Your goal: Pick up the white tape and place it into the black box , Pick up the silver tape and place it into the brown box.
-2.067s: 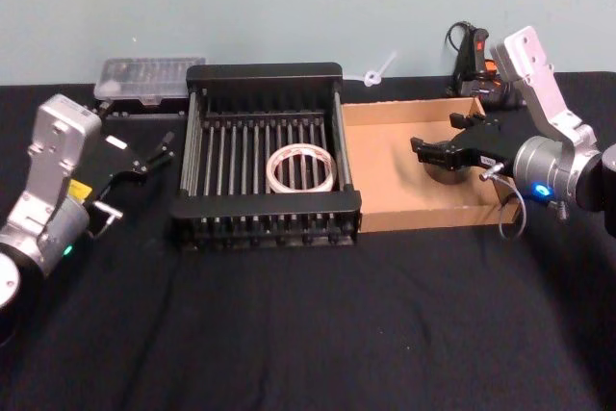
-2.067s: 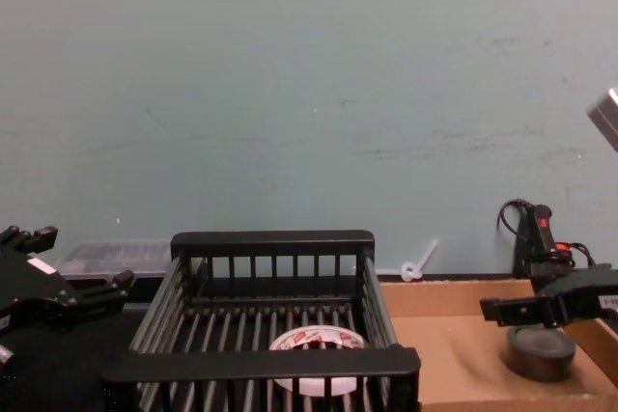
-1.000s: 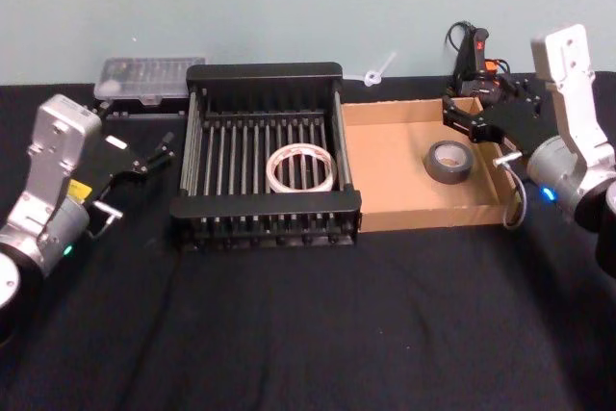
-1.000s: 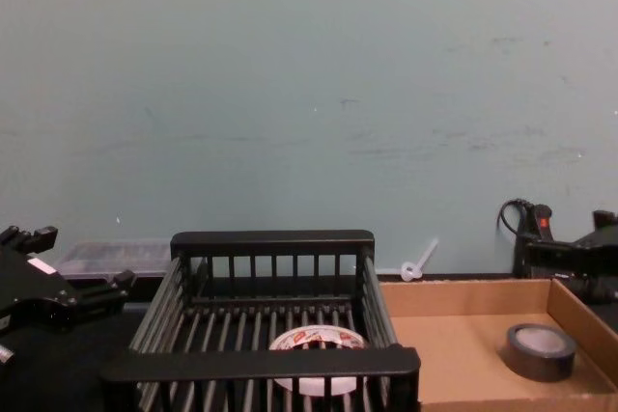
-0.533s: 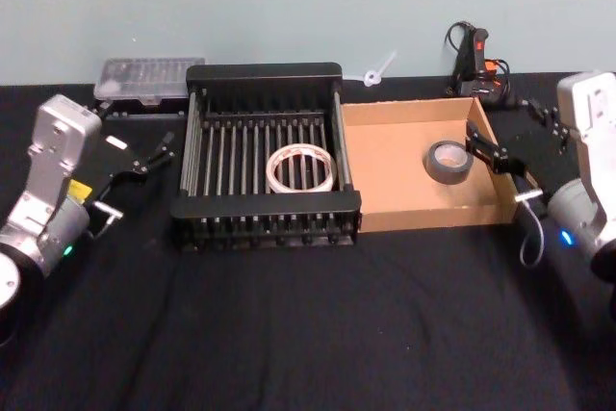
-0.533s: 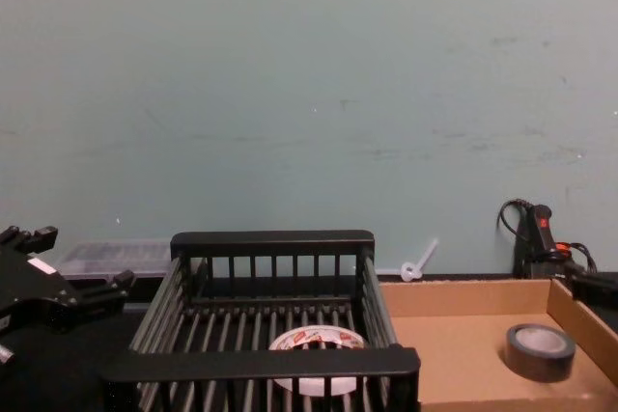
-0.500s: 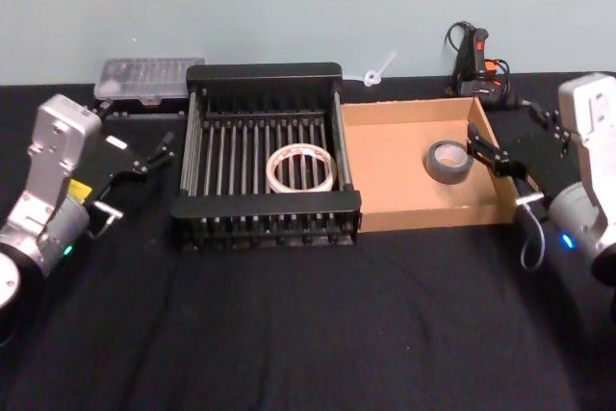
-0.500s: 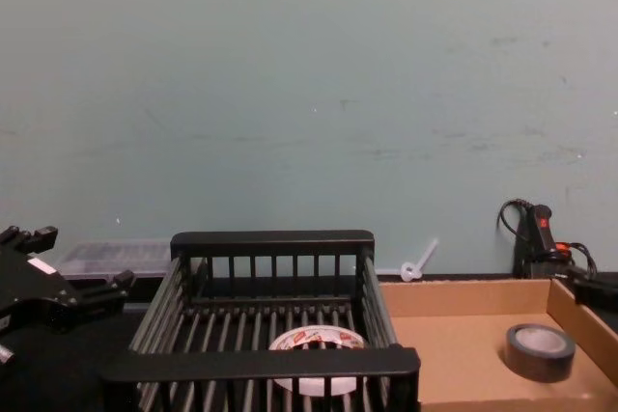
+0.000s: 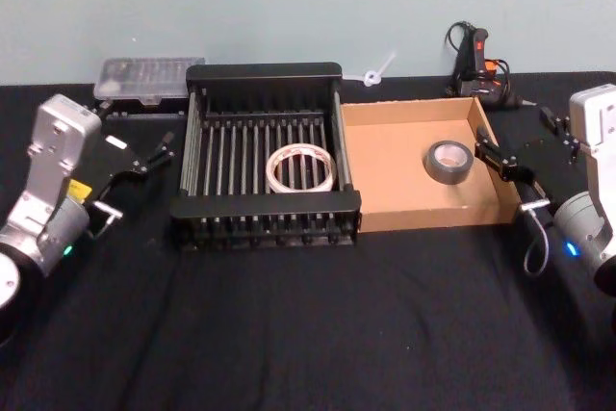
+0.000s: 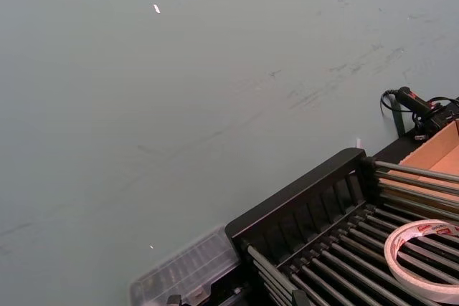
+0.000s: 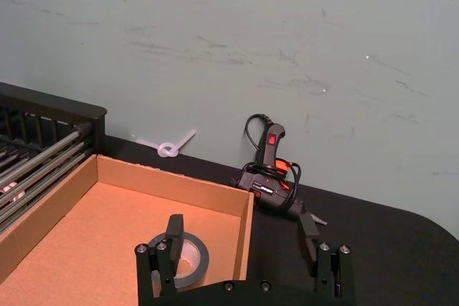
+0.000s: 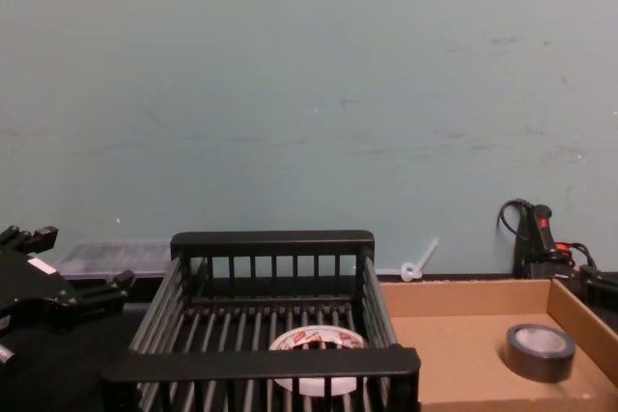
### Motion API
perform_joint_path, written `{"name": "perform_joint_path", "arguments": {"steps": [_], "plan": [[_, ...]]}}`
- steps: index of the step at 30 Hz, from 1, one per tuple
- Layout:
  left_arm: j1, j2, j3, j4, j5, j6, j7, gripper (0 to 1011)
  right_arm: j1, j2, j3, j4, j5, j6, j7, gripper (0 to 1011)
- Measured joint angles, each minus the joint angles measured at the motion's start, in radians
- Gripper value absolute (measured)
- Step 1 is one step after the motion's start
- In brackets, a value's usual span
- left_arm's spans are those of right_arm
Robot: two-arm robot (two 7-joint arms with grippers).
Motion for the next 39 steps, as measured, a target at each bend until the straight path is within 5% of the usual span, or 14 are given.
{"name": "perform_joint_path", "arguments": {"steps": [39], "plan": [[0.000, 0.000, 0.000, 0.000, 0.000, 0.000, 0.000, 1001, 0.002, 0.002, -0.005, 0.002, 0.001, 0.001, 0.000, 1002]]}}
